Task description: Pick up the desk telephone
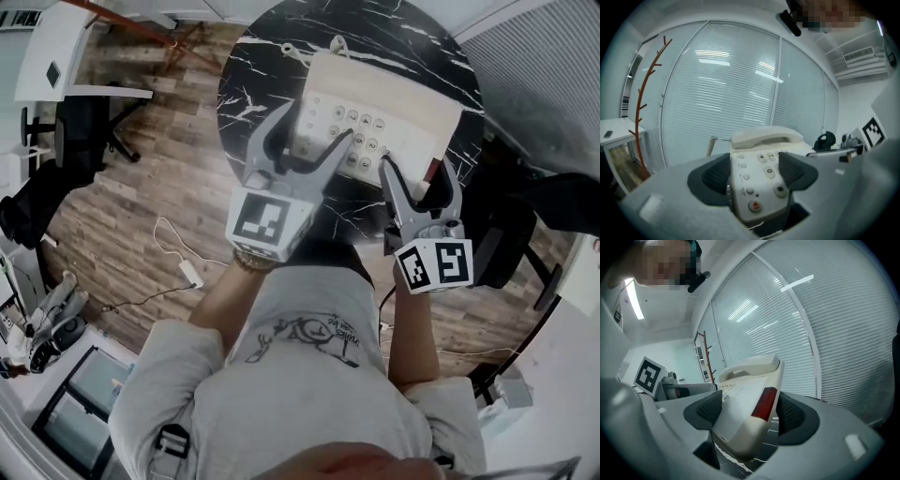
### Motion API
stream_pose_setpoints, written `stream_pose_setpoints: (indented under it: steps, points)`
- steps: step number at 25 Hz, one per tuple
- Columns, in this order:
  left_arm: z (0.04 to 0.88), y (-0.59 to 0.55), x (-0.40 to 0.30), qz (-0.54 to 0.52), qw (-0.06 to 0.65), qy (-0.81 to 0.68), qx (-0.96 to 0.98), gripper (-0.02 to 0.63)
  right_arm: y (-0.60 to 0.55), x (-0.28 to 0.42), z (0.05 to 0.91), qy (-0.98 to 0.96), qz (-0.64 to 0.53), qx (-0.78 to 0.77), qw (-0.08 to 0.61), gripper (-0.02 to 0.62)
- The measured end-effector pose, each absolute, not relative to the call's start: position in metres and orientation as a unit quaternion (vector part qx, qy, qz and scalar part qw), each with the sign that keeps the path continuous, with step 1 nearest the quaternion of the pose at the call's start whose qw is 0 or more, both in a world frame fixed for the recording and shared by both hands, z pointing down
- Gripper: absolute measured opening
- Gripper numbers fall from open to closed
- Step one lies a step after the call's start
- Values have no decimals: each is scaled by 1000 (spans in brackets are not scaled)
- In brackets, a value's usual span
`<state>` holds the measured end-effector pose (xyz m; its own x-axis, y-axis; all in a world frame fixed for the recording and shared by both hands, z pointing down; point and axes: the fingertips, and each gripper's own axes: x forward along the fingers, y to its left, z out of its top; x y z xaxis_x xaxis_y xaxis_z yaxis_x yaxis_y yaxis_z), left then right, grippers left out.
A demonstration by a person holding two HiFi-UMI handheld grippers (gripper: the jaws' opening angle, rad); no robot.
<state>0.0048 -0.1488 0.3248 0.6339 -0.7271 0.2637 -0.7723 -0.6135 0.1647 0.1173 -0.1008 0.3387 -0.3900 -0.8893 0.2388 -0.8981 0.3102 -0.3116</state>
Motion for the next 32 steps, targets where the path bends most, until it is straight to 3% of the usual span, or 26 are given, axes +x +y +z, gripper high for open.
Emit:
stream_pose_setpoints:
  steps: [32]
  points:
    - [163,-105,-15,21,68,-442,894,318,-66,100,177,-821,126,556,-25,354]
